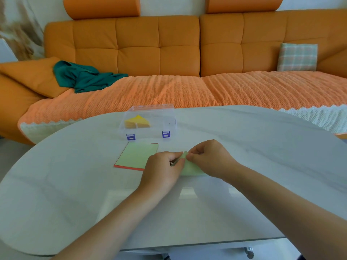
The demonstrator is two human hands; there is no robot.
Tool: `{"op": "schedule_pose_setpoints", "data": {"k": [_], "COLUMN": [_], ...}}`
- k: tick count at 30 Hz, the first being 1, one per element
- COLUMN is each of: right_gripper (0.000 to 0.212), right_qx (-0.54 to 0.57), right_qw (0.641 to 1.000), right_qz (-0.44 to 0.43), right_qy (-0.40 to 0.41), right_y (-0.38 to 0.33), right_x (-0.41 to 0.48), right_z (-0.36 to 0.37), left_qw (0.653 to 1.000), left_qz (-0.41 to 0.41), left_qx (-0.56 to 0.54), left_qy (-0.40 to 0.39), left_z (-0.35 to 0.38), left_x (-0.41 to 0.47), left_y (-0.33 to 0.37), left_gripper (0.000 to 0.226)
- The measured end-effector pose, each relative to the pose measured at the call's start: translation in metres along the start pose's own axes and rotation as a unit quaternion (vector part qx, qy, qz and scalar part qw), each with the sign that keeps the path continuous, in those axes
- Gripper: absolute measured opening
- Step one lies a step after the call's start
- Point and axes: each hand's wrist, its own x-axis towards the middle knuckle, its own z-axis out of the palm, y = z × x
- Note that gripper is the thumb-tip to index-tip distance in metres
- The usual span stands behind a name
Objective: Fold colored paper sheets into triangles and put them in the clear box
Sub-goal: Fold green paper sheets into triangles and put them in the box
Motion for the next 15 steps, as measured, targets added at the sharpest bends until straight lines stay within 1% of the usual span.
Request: {"op": "schedule_pose_setpoints", "data": {"k": [2,3,5,6,7,8,10,15], "right_gripper": [0.015,0.015,0.018,0.019,0.021,0.022,0.022,0.026], "right_qx": [-0.032,-0.049,-0.082,-0.101,-0.119,-0.137,-0.168,-0.247], "right_qw": [0.999,0.999,0.996,0.995,0.993,0.99,0.986,0.968], "right_qz": [0.007,0.008,0.007,0.005,0.002,-0.001,-0.006,-0.041], "right_qy": [-0.007,-0.01,-0.013,-0.014,-0.016,-0.017,-0.014,0.025], "right_y": [0.001,0.001,0.0,-0.001,-0.001,-0.001,-0.002,0.0], "right_x": [0.002,0.002,0.003,0.004,0.004,0.005,0.005,0.007], "right_z": [0.001,0.002,0.003,0.004,0.005,0.007,0.009,0.014], "left_qw": [0.997,0.995,0.992,0.989,0.983,0.977,0.966,0.957], "left_qz": [0.015,0.031,0.083,0.117,0.147,0.17,0.182,0.183], "left_qx": [0.072,0.091,0.091,0.092,0.098,0.105,0.116,0.133], "left_qy": [-0.013,-0.009,-0.002,-0.014,-0.041,-0.077,-0.14,-0.181], "left_z": [-0.001,-0.002,-0.005,-0.007,-0.009,-0.011,-0.015,-0.02], "left_x": [0.001,0.002,0.002,0.002,0.002,0.002,0.003,0.004], "left_y": [-0.004,-0.005,-0.007,-0.007,-0.008,-0.008,-0.009,-0.01], "left_gripper": [0.026,0.027,0.021,0.017,0.017,0.022,0.032,0.044]}}
